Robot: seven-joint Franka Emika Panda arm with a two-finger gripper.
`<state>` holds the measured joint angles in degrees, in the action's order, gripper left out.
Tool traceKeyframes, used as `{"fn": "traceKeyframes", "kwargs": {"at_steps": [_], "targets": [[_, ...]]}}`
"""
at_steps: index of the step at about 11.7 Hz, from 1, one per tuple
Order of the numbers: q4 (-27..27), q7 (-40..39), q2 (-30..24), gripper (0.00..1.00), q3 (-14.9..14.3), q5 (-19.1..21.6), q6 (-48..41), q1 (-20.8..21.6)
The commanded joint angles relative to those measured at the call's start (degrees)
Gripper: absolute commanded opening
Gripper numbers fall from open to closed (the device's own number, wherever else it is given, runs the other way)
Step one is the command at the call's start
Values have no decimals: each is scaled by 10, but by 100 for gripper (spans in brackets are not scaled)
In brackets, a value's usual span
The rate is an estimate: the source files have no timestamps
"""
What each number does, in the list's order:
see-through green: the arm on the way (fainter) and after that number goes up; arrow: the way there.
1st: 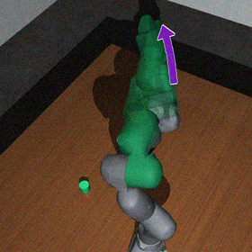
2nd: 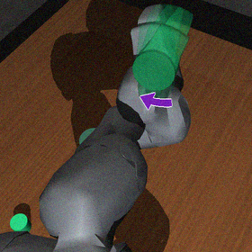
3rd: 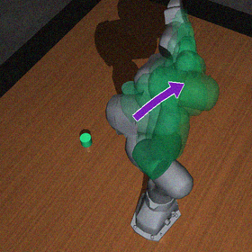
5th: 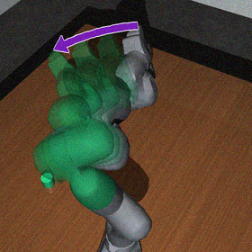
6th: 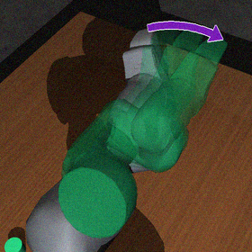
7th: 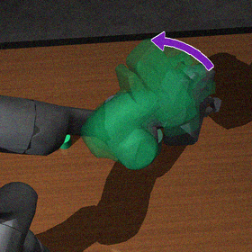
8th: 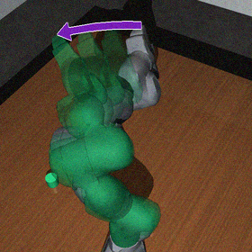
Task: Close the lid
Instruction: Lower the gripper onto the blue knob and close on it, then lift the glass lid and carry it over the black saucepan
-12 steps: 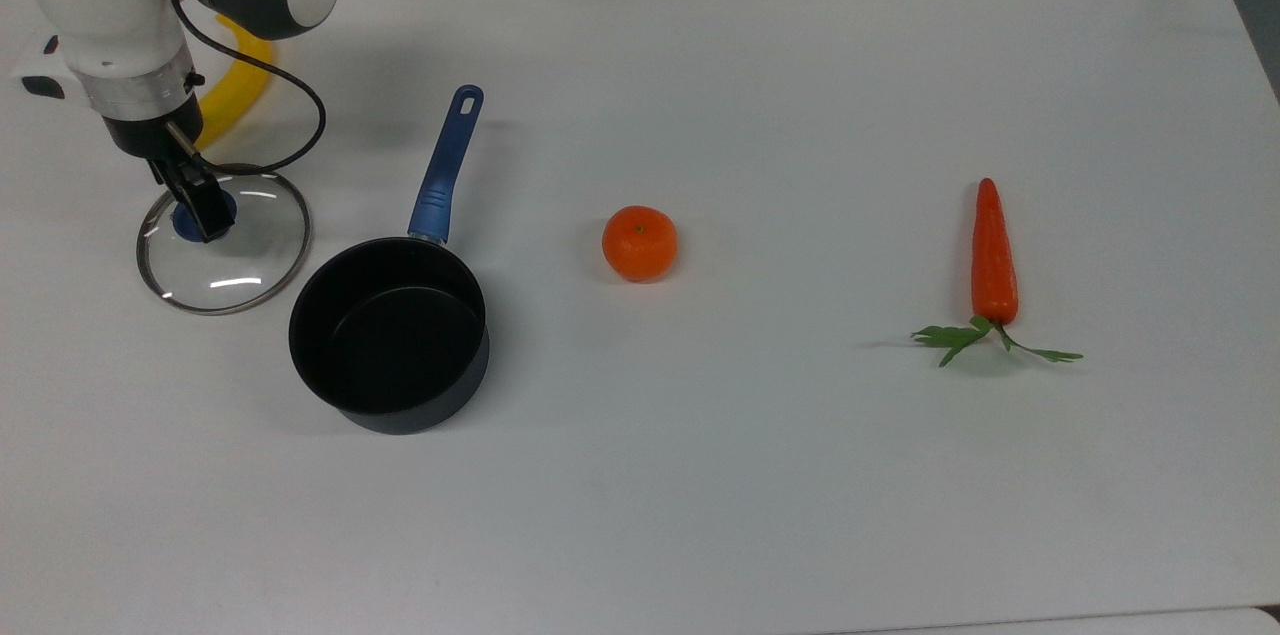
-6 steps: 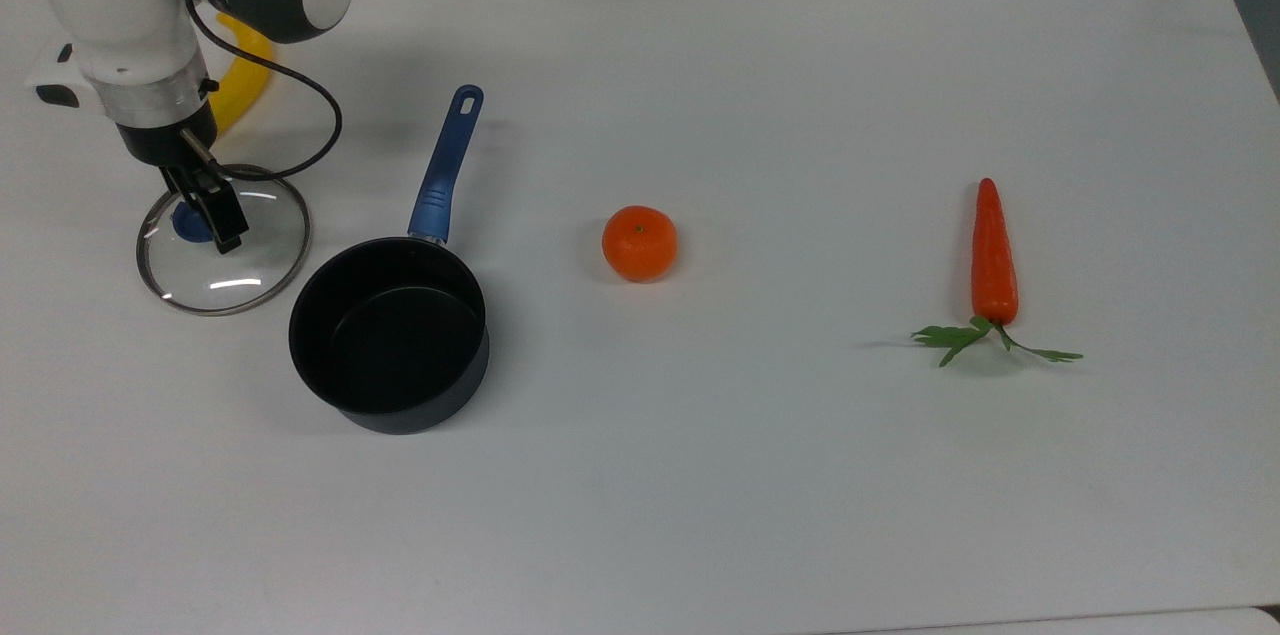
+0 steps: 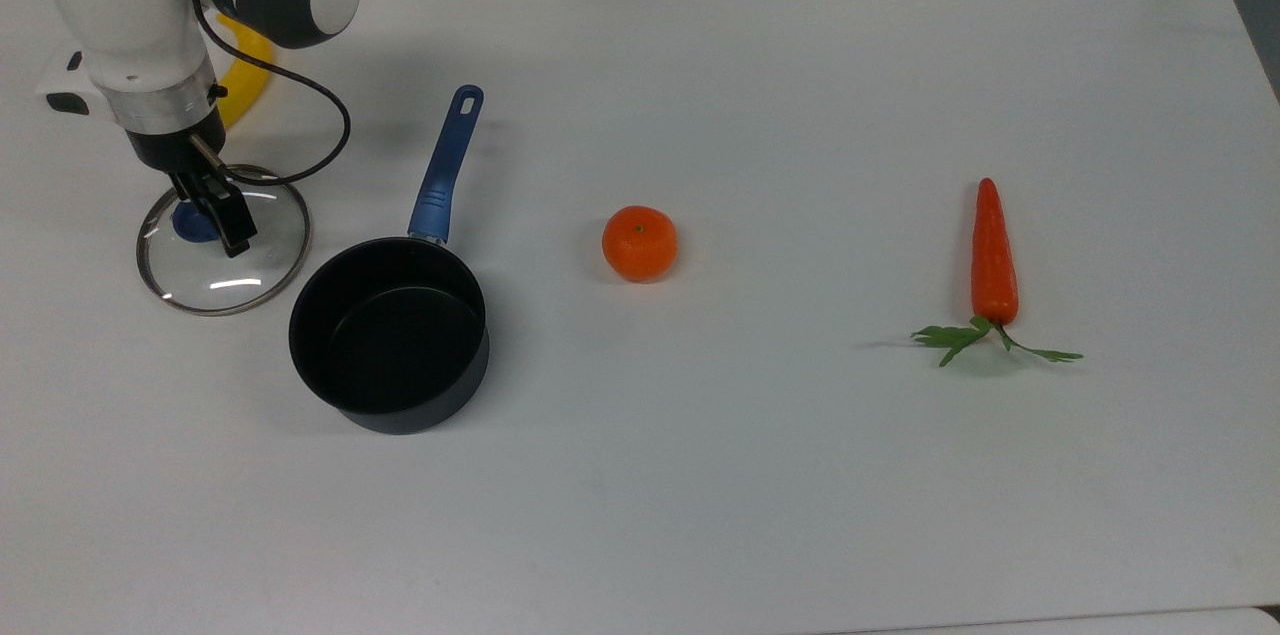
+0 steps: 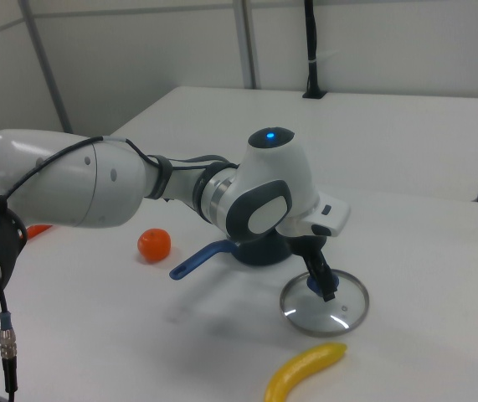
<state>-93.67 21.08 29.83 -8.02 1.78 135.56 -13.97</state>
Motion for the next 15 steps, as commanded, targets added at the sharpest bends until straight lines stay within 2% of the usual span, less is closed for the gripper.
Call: {"fn": "traceKeyframes", "kwargs": {"at_steps": [1,4,5,10,12,13,15], "targets": [[-6,12,-1,75,-1,-7,16,3],[-6,10,-2,52,-1,-7,16,2],[-5,10,-4,49,-1,-6,15,2],[16,7,-44,47,-4,0,-15,-9],[82,-5,-47,47,-7,2,-125,-10],[99,-8,-49,47,-7,2,-162,-9],[117,-3,-50,47,-7,1,-178,14]]}}
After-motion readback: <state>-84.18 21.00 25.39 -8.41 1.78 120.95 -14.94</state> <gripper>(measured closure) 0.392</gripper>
